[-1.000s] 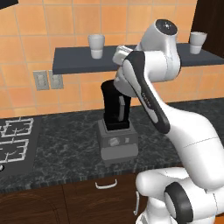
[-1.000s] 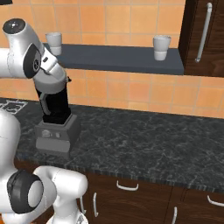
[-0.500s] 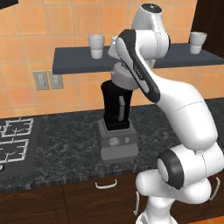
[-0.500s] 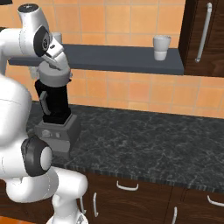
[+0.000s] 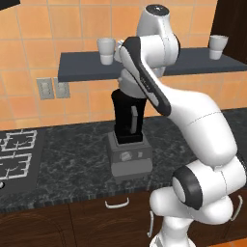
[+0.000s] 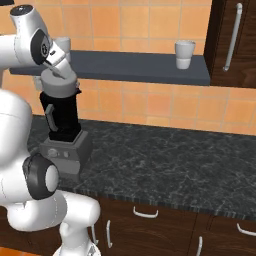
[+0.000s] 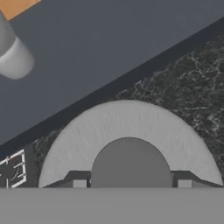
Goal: Close the lid blender by securely placing the lid on top.
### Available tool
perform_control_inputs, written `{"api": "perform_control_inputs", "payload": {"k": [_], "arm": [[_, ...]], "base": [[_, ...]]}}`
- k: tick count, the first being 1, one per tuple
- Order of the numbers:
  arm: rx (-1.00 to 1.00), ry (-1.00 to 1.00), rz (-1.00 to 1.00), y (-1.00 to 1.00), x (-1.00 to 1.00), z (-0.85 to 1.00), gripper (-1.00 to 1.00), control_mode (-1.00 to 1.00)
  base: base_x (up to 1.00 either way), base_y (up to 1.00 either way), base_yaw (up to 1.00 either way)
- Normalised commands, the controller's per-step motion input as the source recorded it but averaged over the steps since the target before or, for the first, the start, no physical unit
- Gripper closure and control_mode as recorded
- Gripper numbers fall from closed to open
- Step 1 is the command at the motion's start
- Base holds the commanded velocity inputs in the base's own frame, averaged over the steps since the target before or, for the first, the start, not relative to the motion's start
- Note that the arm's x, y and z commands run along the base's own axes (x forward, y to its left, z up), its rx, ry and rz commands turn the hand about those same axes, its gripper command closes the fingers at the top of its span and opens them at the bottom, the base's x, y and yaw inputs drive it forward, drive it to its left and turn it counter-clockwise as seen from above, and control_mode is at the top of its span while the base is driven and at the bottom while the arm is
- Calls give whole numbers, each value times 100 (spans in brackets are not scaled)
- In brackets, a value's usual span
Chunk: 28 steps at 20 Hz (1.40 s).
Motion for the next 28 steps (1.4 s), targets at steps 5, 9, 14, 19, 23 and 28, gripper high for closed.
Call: {"api": "perform_control_inputs", "payload": {"k": [5,9,14,19,23,28], "arm": [[0,-12,0,29,2,12,100,-100],[-1,-7,0,14,19,19,100,-100],[-7,-1,0,1,25,24,100,-100],[-9,0,0,3,24,20,100,-100],[-6,0,0,9,9,5,100,-100],[-6,-5,0,5,-1,0,100,-100]], "base": [[0,0,0],[0,0,0],[0,0,0],[0,0,0],[0,0,0],[0,0,0]]}}
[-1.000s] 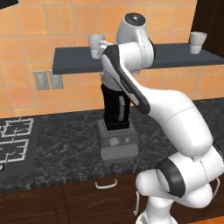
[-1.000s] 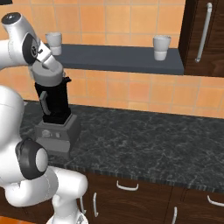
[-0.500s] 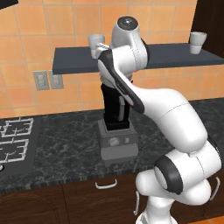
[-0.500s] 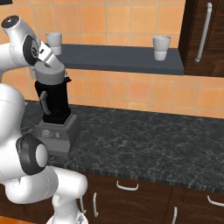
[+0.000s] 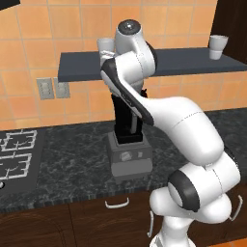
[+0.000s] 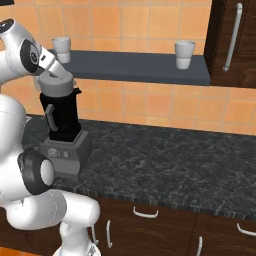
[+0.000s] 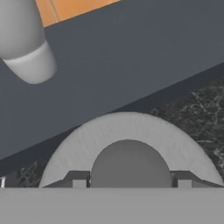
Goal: Close the lid blender by securely placing the lid on top.
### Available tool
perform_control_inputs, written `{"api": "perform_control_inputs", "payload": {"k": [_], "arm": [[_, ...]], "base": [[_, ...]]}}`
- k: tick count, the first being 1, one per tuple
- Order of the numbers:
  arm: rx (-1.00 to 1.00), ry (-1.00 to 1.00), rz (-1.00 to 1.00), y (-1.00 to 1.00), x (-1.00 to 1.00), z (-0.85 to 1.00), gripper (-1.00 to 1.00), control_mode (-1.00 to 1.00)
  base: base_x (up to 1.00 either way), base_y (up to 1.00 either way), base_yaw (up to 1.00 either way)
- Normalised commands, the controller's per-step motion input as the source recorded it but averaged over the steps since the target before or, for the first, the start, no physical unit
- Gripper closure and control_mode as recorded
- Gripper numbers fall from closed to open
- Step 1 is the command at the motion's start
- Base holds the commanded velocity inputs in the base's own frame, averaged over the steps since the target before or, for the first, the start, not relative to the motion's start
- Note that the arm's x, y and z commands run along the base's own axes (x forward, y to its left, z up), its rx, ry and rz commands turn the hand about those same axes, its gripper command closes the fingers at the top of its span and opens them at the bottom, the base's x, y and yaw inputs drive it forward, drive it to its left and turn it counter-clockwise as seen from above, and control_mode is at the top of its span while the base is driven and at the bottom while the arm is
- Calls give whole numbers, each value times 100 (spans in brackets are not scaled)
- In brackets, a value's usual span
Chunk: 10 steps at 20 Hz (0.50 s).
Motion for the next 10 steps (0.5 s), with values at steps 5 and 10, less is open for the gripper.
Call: {"api": "perform_control_inputs", "payload": {"k": [5,10], "arm": [[-8,-7,0,0,0,1,100,-100],[-8,-3,0,-1,0,0,100,-100]], "base": [[0,0,0],[0,0,0]]}}
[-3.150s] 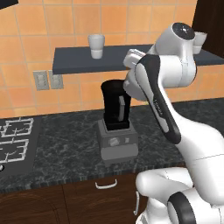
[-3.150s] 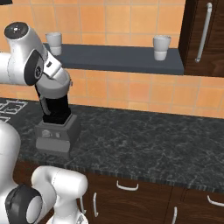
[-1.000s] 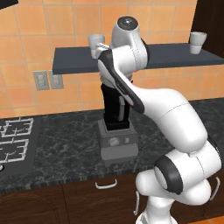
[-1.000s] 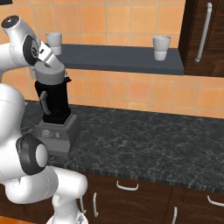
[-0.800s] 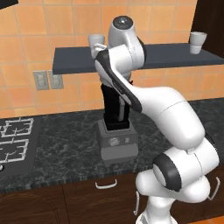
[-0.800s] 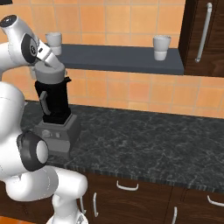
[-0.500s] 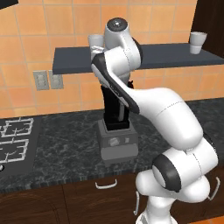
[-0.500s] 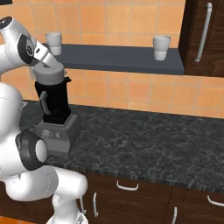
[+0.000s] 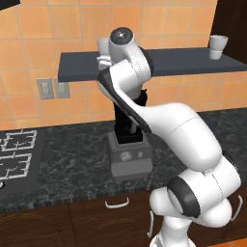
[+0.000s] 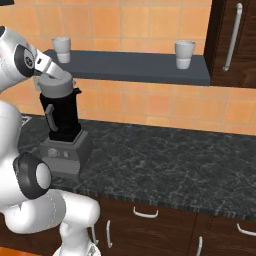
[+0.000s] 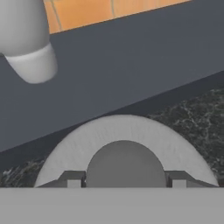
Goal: Close the lid blender by securely placing the lid on top.
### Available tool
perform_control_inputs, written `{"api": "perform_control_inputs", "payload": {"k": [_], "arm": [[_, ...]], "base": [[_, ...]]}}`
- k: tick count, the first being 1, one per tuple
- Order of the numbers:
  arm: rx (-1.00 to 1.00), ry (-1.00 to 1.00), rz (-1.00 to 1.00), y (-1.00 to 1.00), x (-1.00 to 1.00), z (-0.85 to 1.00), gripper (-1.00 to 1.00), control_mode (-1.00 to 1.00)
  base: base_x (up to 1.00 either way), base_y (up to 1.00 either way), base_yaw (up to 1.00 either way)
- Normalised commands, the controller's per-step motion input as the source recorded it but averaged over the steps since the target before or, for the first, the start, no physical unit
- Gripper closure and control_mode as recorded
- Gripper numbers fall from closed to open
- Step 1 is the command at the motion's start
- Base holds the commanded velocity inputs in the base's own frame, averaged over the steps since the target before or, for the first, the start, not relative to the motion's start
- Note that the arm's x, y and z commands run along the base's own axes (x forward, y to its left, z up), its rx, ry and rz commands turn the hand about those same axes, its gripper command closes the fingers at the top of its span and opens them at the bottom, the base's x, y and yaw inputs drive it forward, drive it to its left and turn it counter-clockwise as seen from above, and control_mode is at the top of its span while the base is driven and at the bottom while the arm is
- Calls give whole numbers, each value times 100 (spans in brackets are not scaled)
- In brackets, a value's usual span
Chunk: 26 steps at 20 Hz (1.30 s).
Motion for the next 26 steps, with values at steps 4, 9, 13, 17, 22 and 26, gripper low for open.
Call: {"api": "perform_control_inputs", "payload": {"k": [4,9,13,17,22,26], "arm": [[-8,0,0,-11,0,6,100,-100],[-7,-5,0,-18,0,15,100,-100],[-5,-9,0,-14,2,17,100,-100],[0,-4,0,7,-3,0,100,-100],[0,-4,0,24,-3,0,100,-100],[0,0,0,16,-37,0,100,-100]], "base": [[0,0,0],[0,0,0],[0,0,0],[0,0,0],[0,0,0],[0,0,0]]}}
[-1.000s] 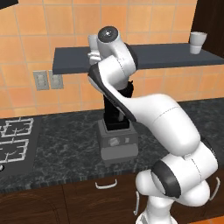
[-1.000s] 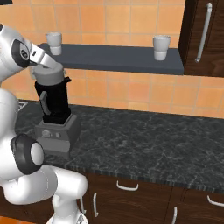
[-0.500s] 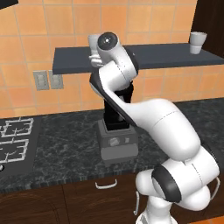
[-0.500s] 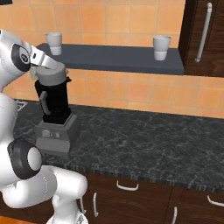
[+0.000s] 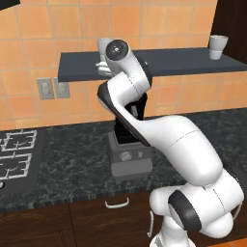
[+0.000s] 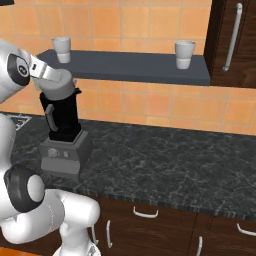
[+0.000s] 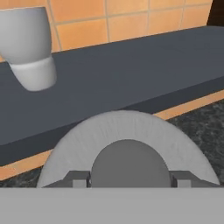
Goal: Close the lid blender by securely placing the lid on top.
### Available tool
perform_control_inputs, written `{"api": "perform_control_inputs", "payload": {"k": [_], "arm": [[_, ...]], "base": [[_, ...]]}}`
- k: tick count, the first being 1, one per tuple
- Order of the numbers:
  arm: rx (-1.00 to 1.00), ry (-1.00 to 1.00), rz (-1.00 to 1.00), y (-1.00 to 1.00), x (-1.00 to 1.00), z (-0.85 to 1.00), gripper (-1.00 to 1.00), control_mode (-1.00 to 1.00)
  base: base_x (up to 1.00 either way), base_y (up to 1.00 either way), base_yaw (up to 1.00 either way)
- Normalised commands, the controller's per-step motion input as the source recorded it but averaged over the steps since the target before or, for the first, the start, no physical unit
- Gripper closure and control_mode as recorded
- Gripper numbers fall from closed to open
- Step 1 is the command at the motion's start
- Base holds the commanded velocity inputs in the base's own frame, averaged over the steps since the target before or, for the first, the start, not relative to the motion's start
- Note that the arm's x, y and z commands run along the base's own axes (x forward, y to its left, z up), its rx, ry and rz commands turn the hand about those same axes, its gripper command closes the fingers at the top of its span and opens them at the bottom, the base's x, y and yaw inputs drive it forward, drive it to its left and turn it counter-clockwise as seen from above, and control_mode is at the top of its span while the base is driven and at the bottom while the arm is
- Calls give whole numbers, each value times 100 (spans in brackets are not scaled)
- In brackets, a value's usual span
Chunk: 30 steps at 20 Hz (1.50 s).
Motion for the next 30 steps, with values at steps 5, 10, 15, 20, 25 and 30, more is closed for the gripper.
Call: {"api": "perform_control_inputs", "payload": {"k": [5,10,15,20,25,30], "arm": [[0,0,-1,6,-49,15,100,-100],[0,0,-5,-2,1,45,100,-100],[0,3,-9,-8,7,35,100,-100],[0,9,-16,-3,-5,30,100,-100],[0,15,-15,0,0,22,100,-100],[0,12,-13,0,-6,0,100,-100]], "base": [[0,0,0],[0,0,0],[0,0,0],[0,0,0],[0,0,0],[0,0,0]]}}
